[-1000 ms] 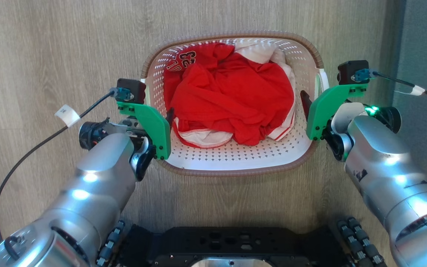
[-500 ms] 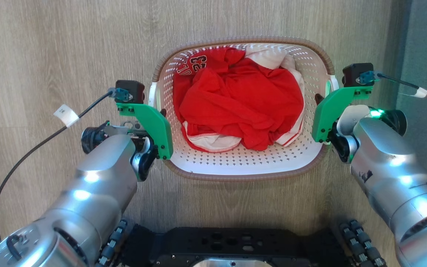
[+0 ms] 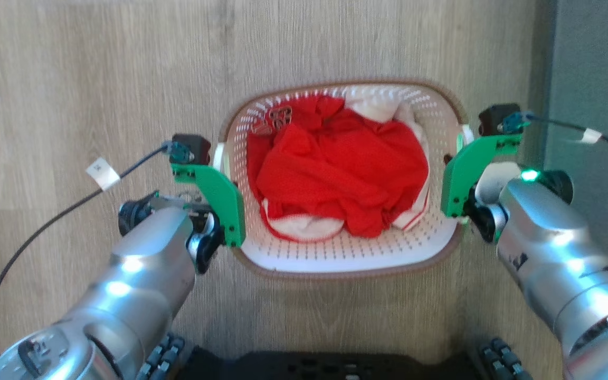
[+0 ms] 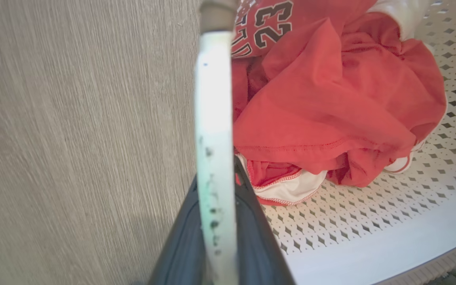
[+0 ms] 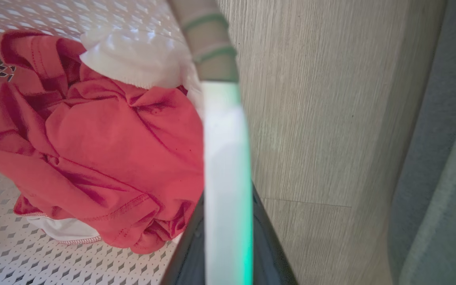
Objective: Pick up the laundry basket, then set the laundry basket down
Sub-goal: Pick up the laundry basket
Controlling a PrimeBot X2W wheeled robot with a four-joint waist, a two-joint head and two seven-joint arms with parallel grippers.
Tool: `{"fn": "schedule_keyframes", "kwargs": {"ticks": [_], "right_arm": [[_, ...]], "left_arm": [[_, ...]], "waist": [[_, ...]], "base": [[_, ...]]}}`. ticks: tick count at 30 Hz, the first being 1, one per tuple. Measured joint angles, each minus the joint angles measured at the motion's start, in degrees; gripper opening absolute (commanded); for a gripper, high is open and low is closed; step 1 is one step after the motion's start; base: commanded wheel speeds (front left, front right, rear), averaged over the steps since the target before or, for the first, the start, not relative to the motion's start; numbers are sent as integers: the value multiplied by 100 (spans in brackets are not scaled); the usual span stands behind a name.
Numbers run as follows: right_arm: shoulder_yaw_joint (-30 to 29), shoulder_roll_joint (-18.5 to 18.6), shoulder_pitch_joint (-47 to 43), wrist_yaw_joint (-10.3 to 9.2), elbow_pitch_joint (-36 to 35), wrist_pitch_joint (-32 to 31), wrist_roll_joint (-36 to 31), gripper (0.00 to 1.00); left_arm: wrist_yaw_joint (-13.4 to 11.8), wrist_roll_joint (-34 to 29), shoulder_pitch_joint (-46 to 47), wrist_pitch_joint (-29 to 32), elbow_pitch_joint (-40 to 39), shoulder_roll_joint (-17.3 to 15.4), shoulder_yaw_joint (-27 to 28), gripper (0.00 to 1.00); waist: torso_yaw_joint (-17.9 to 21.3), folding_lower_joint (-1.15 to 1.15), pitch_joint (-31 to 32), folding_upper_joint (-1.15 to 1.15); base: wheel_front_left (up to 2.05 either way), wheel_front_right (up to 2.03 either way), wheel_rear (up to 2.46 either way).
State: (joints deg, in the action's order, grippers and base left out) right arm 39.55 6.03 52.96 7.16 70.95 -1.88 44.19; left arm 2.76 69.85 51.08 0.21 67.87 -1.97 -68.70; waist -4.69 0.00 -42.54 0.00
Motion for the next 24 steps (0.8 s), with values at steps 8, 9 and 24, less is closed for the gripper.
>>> {"fn": "schedule_keyframes", "kwargs": {"ticks": [8,9,24], "right_arm": [[282,-65,-454,0,-35,-434,277,0],[309,-68,-497,0,-35,-515,322,0],[648,-235,-1463,0,121,-1224,737,0]], "left_arm": [[183,52,-425,281,224,2,-187,0],[185,52,-460,330,252,3,-209,0],[430,73,-1210,984,416,12,-380,0]], "waist": [[14,0,813,0],[15,0,928,0],[18,-1,2814,0]], "base": [[0,0,0],[0,0,0],[0,0,0]]}}
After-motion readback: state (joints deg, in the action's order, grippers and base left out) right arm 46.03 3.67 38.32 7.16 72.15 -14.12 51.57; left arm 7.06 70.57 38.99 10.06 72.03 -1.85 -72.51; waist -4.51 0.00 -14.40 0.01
